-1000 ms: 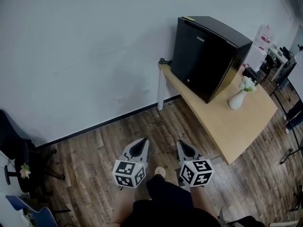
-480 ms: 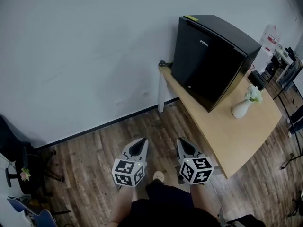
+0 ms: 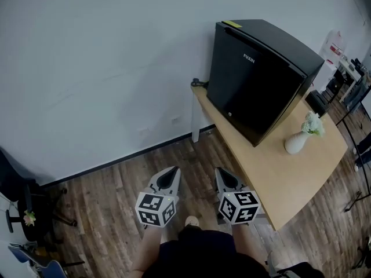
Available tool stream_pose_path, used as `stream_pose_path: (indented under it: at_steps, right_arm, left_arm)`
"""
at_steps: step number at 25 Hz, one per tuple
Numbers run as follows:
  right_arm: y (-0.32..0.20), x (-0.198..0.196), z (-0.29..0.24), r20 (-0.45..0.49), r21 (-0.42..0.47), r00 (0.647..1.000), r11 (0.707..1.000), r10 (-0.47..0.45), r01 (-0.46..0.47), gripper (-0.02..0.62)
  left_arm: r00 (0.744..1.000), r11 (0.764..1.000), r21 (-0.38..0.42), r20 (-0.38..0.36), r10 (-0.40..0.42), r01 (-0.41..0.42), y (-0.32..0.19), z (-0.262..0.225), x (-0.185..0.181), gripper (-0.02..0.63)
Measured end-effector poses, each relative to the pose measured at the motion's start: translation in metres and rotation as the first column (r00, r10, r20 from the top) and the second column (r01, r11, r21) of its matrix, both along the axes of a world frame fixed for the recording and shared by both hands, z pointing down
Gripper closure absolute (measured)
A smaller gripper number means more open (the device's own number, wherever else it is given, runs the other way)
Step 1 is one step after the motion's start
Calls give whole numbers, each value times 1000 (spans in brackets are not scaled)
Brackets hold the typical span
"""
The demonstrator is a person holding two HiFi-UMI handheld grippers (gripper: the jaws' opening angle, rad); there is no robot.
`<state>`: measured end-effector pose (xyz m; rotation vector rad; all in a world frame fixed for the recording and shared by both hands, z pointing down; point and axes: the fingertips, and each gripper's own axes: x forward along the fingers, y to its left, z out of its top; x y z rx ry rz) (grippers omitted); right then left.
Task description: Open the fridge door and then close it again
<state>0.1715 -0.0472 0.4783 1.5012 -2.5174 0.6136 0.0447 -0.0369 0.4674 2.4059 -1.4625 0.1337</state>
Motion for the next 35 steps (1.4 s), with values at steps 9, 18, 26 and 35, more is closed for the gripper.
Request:
stream_pose_path:
  at_steps: [9, 18, 26, 35]
  right_arm:
    - [-30, 4, 6, -2, 7, 1000, 1000, -16, 16, 604]
    - [-37, 4, 15, -8, -24, 1000, 1000, -18, 18, 604]
    - [-61, 16, 10, -27, -9, 999, 1000, 27, -27, 604]
    - [-117, 7, -20, -69, 55, 997, 998, 42, -39, 604]
  left_arm:
    - [1000, 1000, 11, 12, -14, 14, -24, 3, 7, 600]
    - [1000, 999, -25, 6, -25, 25, -35, 14, 6, 600]
    - [1000, 999, -27, 4, 29, -29, -64, 14, 17, 600]
    - [993, 993, 10, 6, 121, -121, -116, -6, 16, 600]
